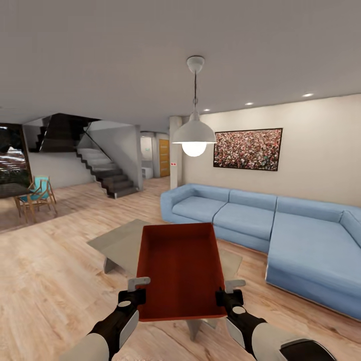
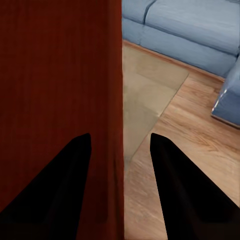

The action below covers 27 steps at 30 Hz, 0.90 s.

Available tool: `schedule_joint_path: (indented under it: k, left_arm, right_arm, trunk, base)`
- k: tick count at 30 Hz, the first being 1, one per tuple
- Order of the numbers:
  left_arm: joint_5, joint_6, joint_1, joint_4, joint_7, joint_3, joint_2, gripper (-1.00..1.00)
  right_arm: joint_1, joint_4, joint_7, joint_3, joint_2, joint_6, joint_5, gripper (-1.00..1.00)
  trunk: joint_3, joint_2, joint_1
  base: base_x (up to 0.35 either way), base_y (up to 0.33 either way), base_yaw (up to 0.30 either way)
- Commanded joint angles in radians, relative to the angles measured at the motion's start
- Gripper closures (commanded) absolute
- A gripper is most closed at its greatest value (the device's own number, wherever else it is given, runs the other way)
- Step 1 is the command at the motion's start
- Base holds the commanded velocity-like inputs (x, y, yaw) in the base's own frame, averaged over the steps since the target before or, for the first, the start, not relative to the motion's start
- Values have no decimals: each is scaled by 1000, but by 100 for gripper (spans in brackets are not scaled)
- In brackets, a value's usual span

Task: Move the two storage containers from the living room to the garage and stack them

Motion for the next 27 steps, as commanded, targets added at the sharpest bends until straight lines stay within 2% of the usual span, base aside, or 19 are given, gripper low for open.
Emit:
schedule_joint_path:
  k: [1, 27]
  left_arm:
    - [9, -1, 1, 2, 13, 4, 50, 100]
    - [9, -1, 1, 2, 13, 5, 49, 100]
  right_arm:
    - [-1, -45, 5, -73, 1, -88, 27, 100]
    - [-1, -45, 5, -73, 0, -87, 27, 100]
  trunk:
    - [0, 0, 0]
    - [0, 0, 0]
  base:
    - [0, 0, 300]
    - [0, 0, 300]
